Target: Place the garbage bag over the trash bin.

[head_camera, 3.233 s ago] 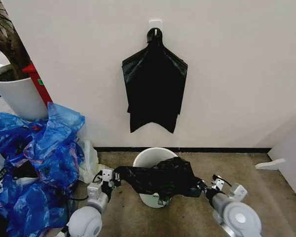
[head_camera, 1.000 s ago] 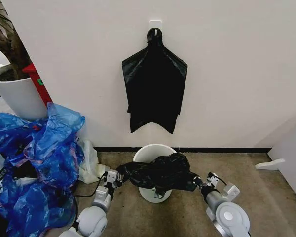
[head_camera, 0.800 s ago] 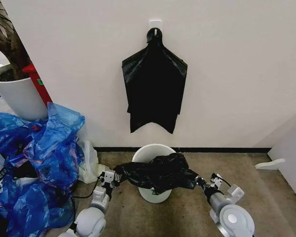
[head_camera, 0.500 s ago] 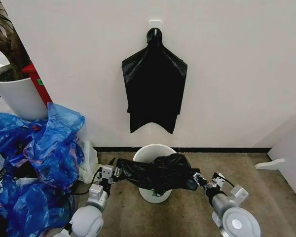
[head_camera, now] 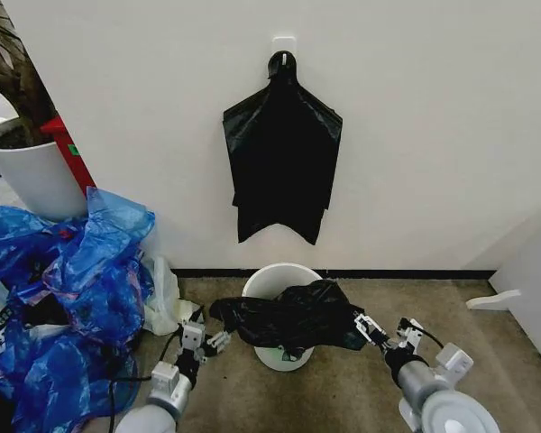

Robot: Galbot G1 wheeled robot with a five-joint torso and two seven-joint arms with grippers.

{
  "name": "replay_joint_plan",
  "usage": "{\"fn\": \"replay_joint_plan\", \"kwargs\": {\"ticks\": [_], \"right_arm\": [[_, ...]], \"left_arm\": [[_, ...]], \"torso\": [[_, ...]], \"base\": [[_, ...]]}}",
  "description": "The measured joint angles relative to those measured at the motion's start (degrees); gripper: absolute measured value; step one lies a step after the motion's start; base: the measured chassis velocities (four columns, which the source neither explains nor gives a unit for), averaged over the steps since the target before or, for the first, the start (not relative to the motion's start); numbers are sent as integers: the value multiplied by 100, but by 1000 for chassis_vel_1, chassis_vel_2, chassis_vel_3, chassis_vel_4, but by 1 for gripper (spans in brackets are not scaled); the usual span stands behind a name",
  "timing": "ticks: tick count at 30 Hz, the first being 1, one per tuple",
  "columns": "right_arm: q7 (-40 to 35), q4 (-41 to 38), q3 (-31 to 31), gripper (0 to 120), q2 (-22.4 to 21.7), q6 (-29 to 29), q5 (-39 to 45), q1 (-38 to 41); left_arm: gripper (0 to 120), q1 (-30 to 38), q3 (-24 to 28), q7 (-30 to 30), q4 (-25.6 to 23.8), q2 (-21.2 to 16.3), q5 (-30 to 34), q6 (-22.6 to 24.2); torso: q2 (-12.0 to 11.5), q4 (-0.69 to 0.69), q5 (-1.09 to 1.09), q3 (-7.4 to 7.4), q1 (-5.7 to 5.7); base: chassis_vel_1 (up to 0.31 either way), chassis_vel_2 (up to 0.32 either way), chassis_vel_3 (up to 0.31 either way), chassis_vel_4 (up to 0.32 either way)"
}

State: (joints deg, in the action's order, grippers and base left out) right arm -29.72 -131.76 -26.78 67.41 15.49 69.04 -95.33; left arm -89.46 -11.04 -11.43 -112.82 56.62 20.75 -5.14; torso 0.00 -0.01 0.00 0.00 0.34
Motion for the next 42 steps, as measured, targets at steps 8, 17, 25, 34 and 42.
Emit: {"fn": "replay_joint_plan", "kwargs": {"ticks": [8,17,25,34,42], "right_arm": [[118,-731,-162,100,-189,146,-558,-303],[-27,-811,-154,100,-1105,1219,-225,1538],[689,254,153,100,-2215,2218,426,3039],[1687,1705,1568,100,-2535,2688,642,4671],[1477,2881,2992,100,-2085,2682,707,6056]], "left_arm": [[100,-444,-144,-115,-629,104,235,67],[100,-803,-825,-165,-1396,27,724,538],[100,-1109,-1276,-239,-2073,72,1049,1288],[100,-1215,-1797,20,-2614,236,1461,2129],[100,-911,-1666,-96,-2694,227,1538,2463]], "torso": [[0,-2,0,0,0],[0,-1,1,1,0],[0,2,1,1,1],[0,-1,0,2,1],[-1,0,-1,2,1]], "base": [[0,0,0,0],[0,0,0,0],[0,0,0,0],[0,0,0,0],[0,0,0,0]]}}
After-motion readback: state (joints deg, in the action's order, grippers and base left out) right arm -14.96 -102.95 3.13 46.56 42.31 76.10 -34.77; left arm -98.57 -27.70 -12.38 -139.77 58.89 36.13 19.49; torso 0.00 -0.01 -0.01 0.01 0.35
